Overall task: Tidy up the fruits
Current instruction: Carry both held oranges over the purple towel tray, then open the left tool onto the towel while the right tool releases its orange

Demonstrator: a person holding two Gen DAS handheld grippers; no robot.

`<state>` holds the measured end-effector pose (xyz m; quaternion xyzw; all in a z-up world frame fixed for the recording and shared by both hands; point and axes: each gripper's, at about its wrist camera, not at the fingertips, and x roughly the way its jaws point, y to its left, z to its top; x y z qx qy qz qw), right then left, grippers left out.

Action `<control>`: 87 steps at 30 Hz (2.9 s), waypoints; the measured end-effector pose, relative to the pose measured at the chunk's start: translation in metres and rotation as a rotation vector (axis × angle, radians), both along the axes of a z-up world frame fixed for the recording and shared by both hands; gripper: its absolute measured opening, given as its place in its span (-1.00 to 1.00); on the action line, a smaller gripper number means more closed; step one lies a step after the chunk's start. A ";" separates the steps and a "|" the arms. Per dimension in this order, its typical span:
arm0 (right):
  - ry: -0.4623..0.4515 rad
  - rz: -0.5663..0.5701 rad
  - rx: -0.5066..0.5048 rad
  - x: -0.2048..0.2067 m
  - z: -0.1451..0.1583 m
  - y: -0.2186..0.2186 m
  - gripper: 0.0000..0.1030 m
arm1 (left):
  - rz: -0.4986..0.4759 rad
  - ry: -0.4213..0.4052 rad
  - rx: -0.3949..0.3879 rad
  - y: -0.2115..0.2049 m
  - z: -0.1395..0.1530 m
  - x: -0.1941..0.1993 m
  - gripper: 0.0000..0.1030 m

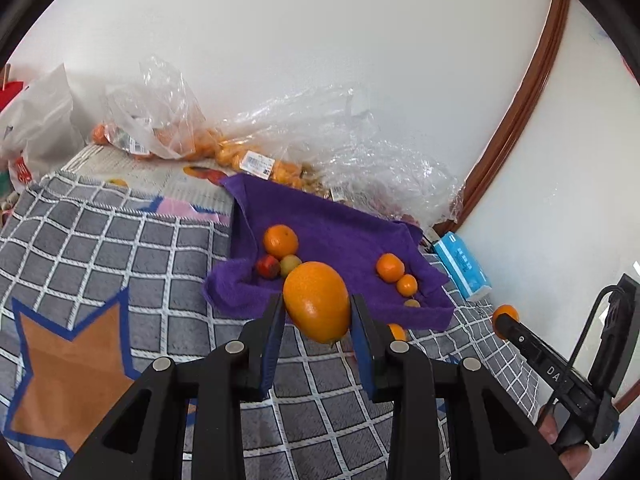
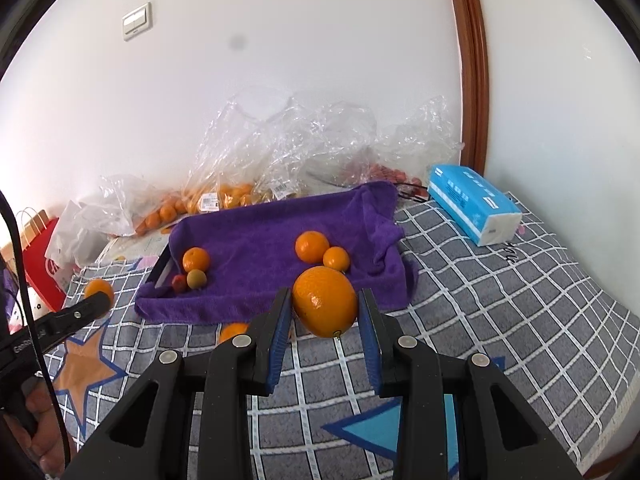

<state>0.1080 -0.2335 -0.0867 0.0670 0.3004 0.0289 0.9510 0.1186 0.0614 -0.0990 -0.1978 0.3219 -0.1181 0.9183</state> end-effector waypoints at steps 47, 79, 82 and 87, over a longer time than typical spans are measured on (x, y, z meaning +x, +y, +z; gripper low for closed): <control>0.139 0.193 0.063 0.148 -0.069 0.010 -0.36 | 0.045 0.060 -0.049 0.000 -0.042 0.112 -0.40; 0.078 0.114 0.131 0.138 -0.059 -0.014 -0.18 | -0.149 0.076 0.060 -0.047 -0.057 0.112 -0.40; 0.084 0.129 0.120 0.138 -0.060 -0.011 -0.18 | -0.156 0.064 0.070 -0.049 -0.055 0.110 -0.40; 0.084 0.135 0.056 0.139 -0.063 -0.001 -0.16 | -0.154 0.080 0.064 -0.048 -0.058 0.111 -0.40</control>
